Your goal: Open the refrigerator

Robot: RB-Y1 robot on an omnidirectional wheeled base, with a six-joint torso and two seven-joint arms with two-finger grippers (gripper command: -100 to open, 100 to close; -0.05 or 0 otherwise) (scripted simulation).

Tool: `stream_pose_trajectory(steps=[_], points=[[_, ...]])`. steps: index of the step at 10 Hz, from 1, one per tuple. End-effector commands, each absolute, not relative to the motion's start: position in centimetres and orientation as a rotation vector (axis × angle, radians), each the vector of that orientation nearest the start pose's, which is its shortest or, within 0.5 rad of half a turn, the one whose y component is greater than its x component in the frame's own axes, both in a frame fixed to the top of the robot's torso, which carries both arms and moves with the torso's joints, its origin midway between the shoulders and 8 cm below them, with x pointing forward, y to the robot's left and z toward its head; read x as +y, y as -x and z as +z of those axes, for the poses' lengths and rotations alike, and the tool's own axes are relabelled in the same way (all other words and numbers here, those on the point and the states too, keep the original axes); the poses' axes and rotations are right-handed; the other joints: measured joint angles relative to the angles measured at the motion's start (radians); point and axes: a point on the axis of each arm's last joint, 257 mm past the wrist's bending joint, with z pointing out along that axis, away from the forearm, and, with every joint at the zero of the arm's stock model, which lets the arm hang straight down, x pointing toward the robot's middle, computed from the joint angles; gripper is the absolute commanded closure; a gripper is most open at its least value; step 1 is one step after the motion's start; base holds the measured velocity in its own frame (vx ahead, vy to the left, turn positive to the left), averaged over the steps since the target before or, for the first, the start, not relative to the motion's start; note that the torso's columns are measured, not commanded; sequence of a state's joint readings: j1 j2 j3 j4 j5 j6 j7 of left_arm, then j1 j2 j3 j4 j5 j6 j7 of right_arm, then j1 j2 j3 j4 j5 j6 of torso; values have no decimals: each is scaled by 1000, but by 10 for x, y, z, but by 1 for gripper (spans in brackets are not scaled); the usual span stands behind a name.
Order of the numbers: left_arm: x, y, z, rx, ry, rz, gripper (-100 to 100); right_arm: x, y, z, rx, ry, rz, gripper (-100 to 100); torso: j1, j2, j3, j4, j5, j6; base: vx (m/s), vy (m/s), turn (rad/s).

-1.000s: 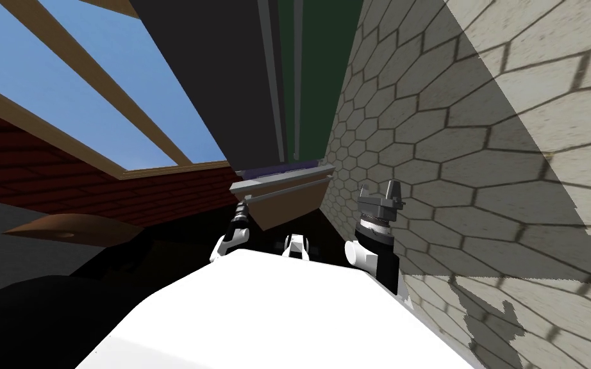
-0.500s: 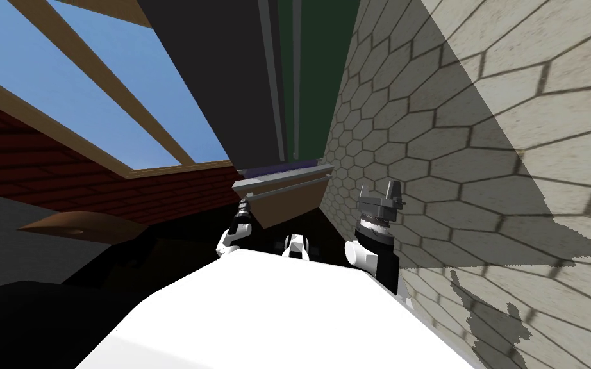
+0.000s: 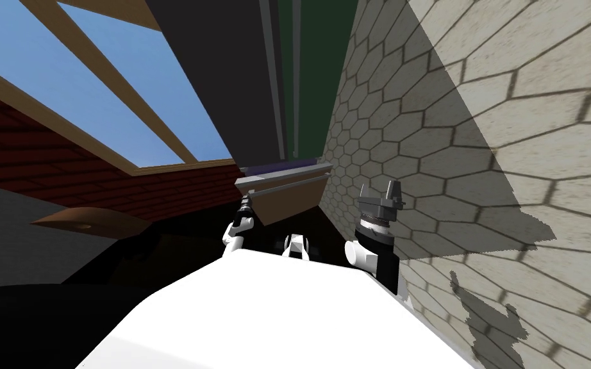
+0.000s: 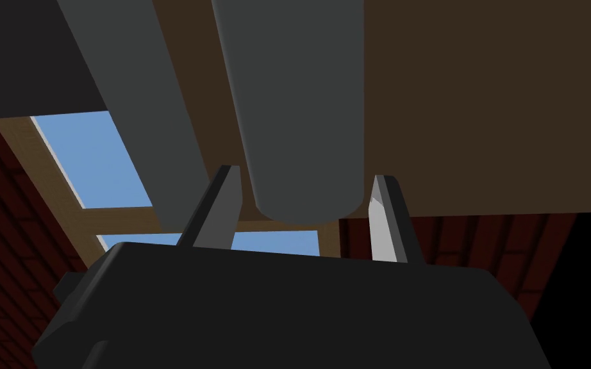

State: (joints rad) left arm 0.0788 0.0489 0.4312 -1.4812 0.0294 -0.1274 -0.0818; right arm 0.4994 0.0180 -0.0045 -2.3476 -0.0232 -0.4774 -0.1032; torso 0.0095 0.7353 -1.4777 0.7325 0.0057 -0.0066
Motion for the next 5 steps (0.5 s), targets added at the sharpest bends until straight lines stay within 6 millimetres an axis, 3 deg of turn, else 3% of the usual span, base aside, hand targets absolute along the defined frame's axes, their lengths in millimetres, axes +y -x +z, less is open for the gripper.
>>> stream_pose_trajectory(steps=[1,3,4,5], points=[[475,-471,-277,962,1357,-754,100,-283,-332,50,522,-682,1419,0,0,3,2,2,-1,1,-70,-3,-10],[475,-469,-288,974,1375,-747,100,-283,-332,50,522,-682,1419,0,2,-4,-2,-2,2,0,-5,0,1],[484,-485,-271,957,1341,-740,100,-283,-332,50,522,-682,1419,0,4,-7,-3,-4,3,1,-110,-39,25],[477,-498,-271,957,1347,-759,100,-283,-332,50,522,-682,1419,0,2,-1,0,-2,2,0,-141,-44,21]])
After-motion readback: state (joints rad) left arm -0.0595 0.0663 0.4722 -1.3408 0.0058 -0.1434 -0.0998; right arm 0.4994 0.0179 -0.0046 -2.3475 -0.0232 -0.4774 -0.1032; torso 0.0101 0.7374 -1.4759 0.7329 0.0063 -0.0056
